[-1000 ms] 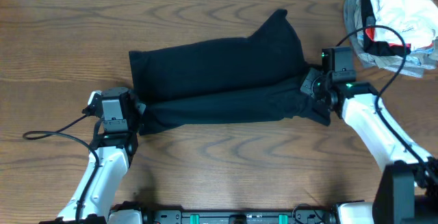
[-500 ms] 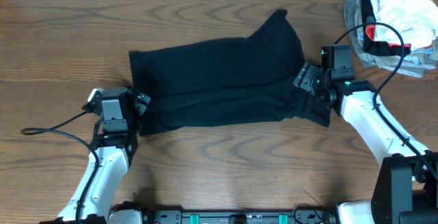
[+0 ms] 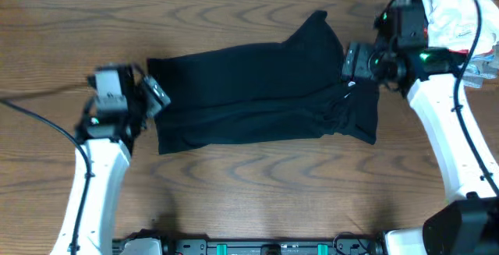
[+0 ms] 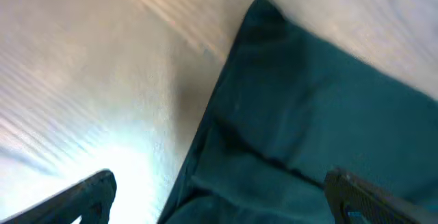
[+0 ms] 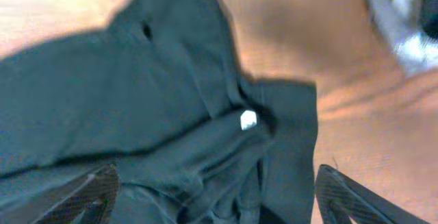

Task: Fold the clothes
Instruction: 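Release the folded shirt and raise both grippers away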

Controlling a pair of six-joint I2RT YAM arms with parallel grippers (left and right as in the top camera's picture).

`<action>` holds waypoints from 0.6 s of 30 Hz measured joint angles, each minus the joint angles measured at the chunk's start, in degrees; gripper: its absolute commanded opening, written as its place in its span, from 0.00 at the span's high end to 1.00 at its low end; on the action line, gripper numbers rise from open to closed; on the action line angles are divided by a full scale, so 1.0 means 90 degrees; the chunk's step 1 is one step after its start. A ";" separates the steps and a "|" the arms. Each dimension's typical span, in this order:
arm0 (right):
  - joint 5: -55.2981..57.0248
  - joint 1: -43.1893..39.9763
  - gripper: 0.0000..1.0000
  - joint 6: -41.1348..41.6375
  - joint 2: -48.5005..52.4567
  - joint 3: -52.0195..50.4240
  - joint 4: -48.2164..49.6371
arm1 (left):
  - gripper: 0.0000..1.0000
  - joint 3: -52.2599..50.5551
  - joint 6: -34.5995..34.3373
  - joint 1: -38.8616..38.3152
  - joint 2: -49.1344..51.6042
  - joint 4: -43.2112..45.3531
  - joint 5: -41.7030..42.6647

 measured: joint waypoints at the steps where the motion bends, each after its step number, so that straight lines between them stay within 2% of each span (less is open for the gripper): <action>1: -0.0005 0.0000 0.06 -0.0019 0.0000 0.0112 -0.0015 | 0.02 0.0350 0.0109 0.0000 0.0104 -0.0223 0.0002; 7: -0.0185 0.0000 0.04 -0.0209 0.0403 0.1129 -0.0279 | 0.02 0.2361 0.0469 0.0000 0.1423 -0.1139 0.0051; 11: -0.0301 0.0005 0.03 -0.0350 0.1268 0.2208 -0.0690 | 0.02 0.3694 0.0367 0.0000 0.2761 -0.1518 0.0068; 14: -0.0313 0.0015 0.05 -0.0352 0.1936 0.2856 -0.0818 | 0.02 0.4505 -0.0061 0.0000 0.3696 -0.1632 0.0073; 18: -0.0299 0.0085 0.02 -0.0051 0.2654 0.3334 -0.0556 | 0.02 0.4959 -0.1027 0.0000 0.4439 -0.1452 0.0095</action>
